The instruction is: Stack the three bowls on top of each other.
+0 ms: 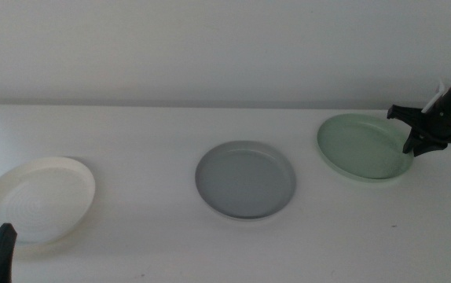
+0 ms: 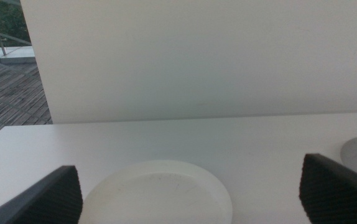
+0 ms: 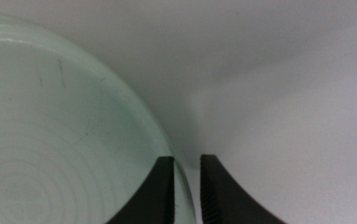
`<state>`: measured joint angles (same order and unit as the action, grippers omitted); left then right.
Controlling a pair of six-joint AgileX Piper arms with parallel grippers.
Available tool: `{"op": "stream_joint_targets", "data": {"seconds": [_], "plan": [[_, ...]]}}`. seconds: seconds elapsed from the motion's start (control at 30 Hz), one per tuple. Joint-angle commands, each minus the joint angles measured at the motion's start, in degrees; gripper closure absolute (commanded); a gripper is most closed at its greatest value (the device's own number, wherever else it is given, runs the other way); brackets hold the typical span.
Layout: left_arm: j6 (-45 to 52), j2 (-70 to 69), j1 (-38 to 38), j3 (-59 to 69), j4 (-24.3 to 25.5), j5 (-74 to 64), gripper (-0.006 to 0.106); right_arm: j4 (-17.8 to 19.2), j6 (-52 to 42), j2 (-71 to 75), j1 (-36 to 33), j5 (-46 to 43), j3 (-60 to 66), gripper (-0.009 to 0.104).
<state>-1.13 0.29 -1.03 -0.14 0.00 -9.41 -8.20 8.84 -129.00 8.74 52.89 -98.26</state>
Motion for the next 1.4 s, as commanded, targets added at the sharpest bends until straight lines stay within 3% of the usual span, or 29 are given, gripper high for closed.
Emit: {"op": "stream_joint_targets", "data": {"seconds": [0.0,0.13,0.37,0.53,0.6,0.83,1.03,1.1,1.2,1.37], "plan": [[-0.41,-2.38,-0.17,2.30,-0.88,0.86,0.007,0.56,-0.06,-0.37,0.30,-0.81,-0.32,0.083],[-0.41,-2.38,-0.17,2.30,-0.88,0.86,0.007,0.56,-1.38,-0.61,0.30,0.01,-0.32,0.097],[-0.41,-2.38,-0.17,2.30,-0.88,0.86,0.007,-0.40,-6.04,7.75,0.41,3.94,-0.32,0.097],[-0.41,-2.38,-0.17,2.30,-0.88,0.86,0.007,-7.69,-10.97,15.50,-1.57,7.99,-0.32,0.097],[-0.41,-2.38,-0.17,2.30,-0.88,0.86,0.007,-8.79,-11.82,17.07,-3.82,9.95,-0.32,0.097],[-0.41,-2.38,-0.17,2.30,-0.88,0.89,0.007,-5.38,-8.27,17.30,-9.43,12.50,-1.17,0.097],[-0.41,-2.38,-0.17,2.30,-0.88,0.89,0.007,-6.06,-8.84,17.30,-2.47,16.12,0.03,0.097],[-0.41,-2.38,-0.17,2.30,-0.88,0.89,0.007,-4.26,-8.84,17.27,0.99,16.12,1.80,0.097],[-0.41,-2.38,-0.17,2.30,-0.88,0.89,0.007,-1.35,-8.07,16.04,3.90,14.03,2.63,0.087],[-0.41,-2.38,-0.17,2.30,-0.88,0.89,0.007,1.46,-6.17,11.89,3.21,11.75,0.05,0.036]]}}
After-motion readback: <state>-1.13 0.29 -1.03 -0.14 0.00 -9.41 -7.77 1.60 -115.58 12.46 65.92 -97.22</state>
